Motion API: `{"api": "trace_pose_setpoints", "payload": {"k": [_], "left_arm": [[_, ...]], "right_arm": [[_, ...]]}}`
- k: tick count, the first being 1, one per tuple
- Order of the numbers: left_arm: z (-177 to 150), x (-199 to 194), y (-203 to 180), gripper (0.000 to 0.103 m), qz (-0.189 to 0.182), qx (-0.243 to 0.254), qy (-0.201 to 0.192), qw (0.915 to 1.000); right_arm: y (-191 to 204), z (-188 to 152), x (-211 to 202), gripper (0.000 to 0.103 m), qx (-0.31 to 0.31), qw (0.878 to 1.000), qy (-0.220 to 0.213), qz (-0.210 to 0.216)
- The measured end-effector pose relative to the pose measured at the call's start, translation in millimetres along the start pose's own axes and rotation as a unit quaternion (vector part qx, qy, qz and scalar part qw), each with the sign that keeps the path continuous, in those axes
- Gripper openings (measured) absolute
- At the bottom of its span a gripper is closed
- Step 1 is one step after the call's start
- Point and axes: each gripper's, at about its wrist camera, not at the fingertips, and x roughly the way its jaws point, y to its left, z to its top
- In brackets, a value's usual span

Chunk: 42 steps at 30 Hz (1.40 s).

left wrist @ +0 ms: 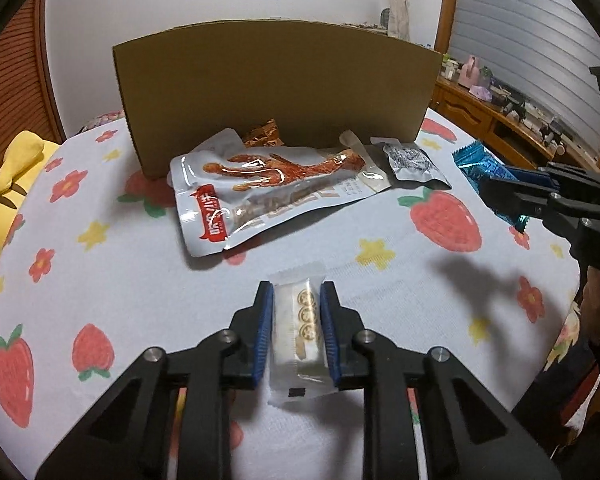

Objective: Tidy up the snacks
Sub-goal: 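Lift the blue candy and clear cookie pack toward the box with both grippers, then release the blue candy and cookie pack into the box with both grippers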

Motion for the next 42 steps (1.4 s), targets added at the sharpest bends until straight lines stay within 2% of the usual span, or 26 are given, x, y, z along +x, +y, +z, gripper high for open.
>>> {"api": "trace_pose_setpoints", "payload": {"k": [6, 11, 19, 26, 32, 42], "left_arm": [[9, -9, 4, 0.021, -0.009, -0.01, -0.019, 0.9997], [31, -19, 3, 0.021, -0.012, 0.002, -0.042, 0.9991], [89, -33, 3, 0.021, -0.014, 0.026, -0.088, 0.9957], [135, -37, 13, 0.021, -0.004, 0.036, -0.113, 0.993], [160, -27, 19, 0.021, 0.006, 0.043, -0.118, 0.9921], [184, -1, 33, 0.022, 0.017, 0.05, -0.108, 0.9927]], "right_arm": [[0, 0, 0, 0.021, -0.001, 1.0, -0.001, -0.001], [-4, 8, 0, 0.021, 0.001, 1.0, -0.008, 0.001], [-18, 49, -2, 0.021, -0.008, 0.999, -0.04, -0.005], [-33, 92, 4, 0.021, -0.022, 0.997, -0.068, -0.007], [-49, 118, 20, 0.021, -0.02, 0.997, -0.076, -0.01], [-88, 130, 52, 0.021, 0.023, 0.998, -0.06, -0.006]]}}
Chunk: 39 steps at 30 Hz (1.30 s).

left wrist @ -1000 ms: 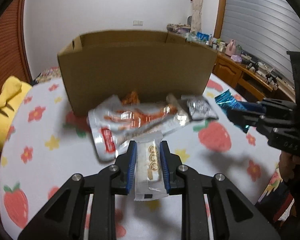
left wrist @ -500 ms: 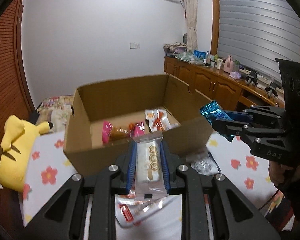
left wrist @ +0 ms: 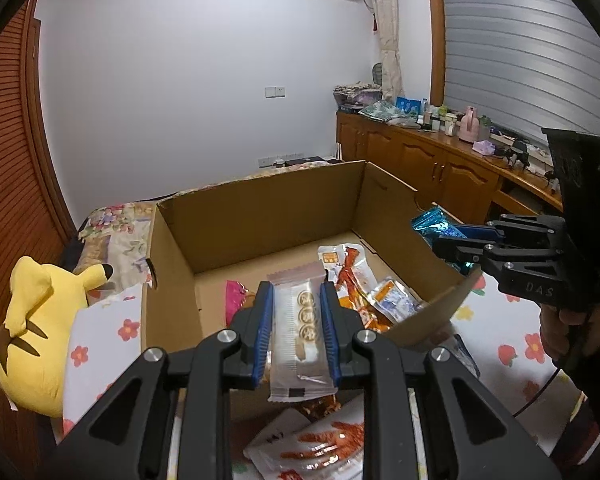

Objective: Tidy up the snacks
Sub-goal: 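Release the blue candy and cookie pack into the box with both grippers, then move both open grippers back to the packs beside the box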

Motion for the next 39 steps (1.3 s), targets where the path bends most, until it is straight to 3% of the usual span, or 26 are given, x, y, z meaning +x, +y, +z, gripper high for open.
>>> {"api": "trace_pose_setpoints", "payload": {"k": [4, 5, 14, 20, 22, 39], "left_arm": [[3, 11, 2, 0.022, 0.001, 0.0, 0.004, 1.0], [3, 13, 4, 0.022, 0.001, 0.0, 0.004, 1.0], [12, 31, 7, 0.022, 0.009, 0.0, 0.011, 0.9999], [11, 34, 10, 0.032, 0.012, -0.012, 0.012, 0.9998], [9, 31, 10, 0.04, 0.01, -0.016, 0.011, 0.9998], [-32, -39, -8, 0.05, -0.001, -0.013, -0.004, 0.9999]], "right_arm": [[-2, 3, 8, 0.023, 0.0, 1.0, 0.003, -0.005], [-4, 2, 8, 0.028, 0.0, 1.0, 0.003, -0.005], [-7, -5, 6, 0.031, -0.004, 1.0, 0.006, -0.006], [-8, -9, -2, 0.033, -0.002, 1.0, 0.005, -0.006], [-8, -11, -6, 0.034, -0.001, 1.0, 0.006, -0.007], [15, -37, -63, 0.051, 0.012, 1.0, 0.009, -0.023]]}}
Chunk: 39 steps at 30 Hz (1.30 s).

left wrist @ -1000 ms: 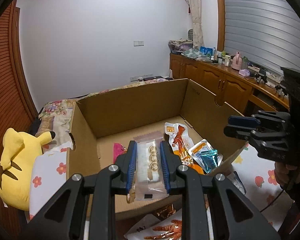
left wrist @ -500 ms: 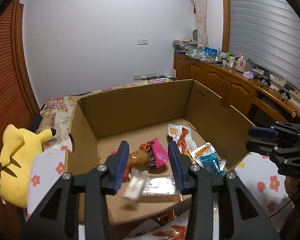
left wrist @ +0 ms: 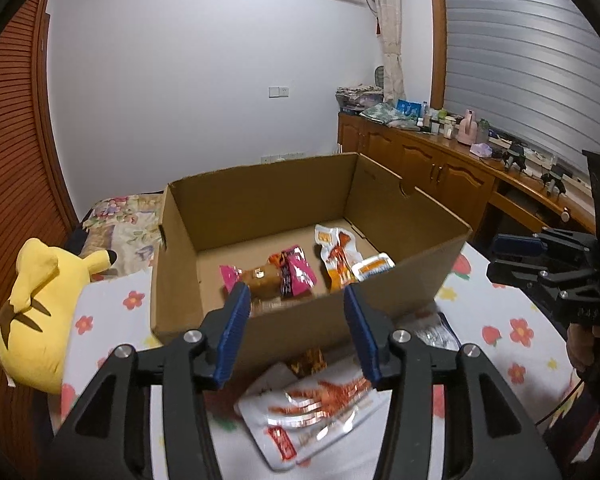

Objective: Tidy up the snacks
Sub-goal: 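Move both open grippers back to the packs beside the box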

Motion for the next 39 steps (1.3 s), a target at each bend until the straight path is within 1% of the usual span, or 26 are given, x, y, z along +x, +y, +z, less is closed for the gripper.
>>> {"api": "trace_pose_setpoints", "payload": {"k": [2, 4, 7, 14, 18, 23, 29, 34, 39], "left_arm": [[-7, -4, -2, 0.052, 0.0, 0.002, 0.003, 1.0], [-14, -6, -3, 0.06, -0.003, 0.004, 0.011, 0.9999], [-24, -12, -6, 0.066, -0.007, 0.008, 0.015, 0.9998], [-45, -17, -10, 0.067, -0.006, 0.011, 0.031, 0.9994], [-56, -16, -11, 0.067, -0.006, 0.01, 0.04, 0.9991], [-68, -11, -12, 0.067, -0.008, 0.012, 0.054, 0.9984], [-78, -3, -14, 0.067, -0.014, 0.01, 0.066, 0.9977], [-84, 2, -17, 0.067, -0.02, 0.009, 0.072, 0.9971], [-81, 16, -24, 0.065, -0.041, 0.021, 0.075, 0.9961]], "right_arm": [[2, -4, -2, 0.053, 0.002, 1.0, 0.003, -0.001], [4, -9, -4, 0.054, 0.004, 1.0, 0.008, -0.002], [7, -17, -6, 0.054, 0.007, 1.0, 0.018, -0.011], [9, -31, -13, 0.057, 0.013, 0.999, 0.03, -0.015], [11, -37, -12, 0.058, 0.015, 0.999, 0.039, -0.018], [12, -41, -3, 0.059, 0.017, 0.999, 0.05, -0.01], [5, -45, 22, 0.06, 0.023, 0.997, 0.067, -0.006], [-2, -47, 54, 0.06, 0.025, 0.995, 0.093, -0.001], [-3, -48, 75, 0.06, 0.025, 0.994, 0.108, 0.01]]}}
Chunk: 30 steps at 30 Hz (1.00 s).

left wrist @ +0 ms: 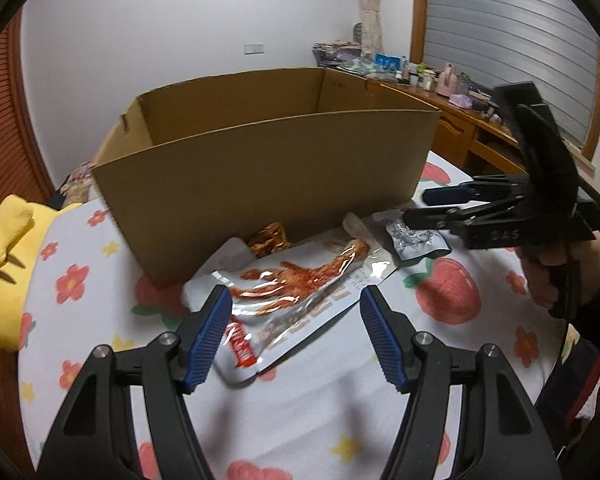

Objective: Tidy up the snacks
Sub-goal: 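Move both open grippers back to the packs beside the box, then grasp the white printed pouch with the right gripper while the left grasps the chicken-feet pack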

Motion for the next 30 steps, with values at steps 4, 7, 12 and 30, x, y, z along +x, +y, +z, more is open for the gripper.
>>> {"api": "trace_pose_setpoints", "payload": {"k": [4, 7, 12, 30], "left_arm": [[10, 17, -5, 0.064, -0.003, 0.024, 0.006, 0.9997], [17, 26, -6, 0.064, -0.011, 0.03, 0.008, 0.9995], [25, 36, -6, 0.064, -0.026, 0.033, 0.012, 0.999], [22, 59, -16, 0.052, -0.026, 0.057, 0.073, 0.9954]], "right_arm": [[-1, -1, 15, 0.059, 0.0, 1.0, 0.018, 0.005], [-2, -6, 17, 0.059, -0.001, 1.0, 0.03, 0.008], [0, -18, 10, 0.059, -0.007, 0.999, 0.034, 0.015], [10, -29, -9, 0.059, -0.027, 0.999, 0.015, 0.011]]}}
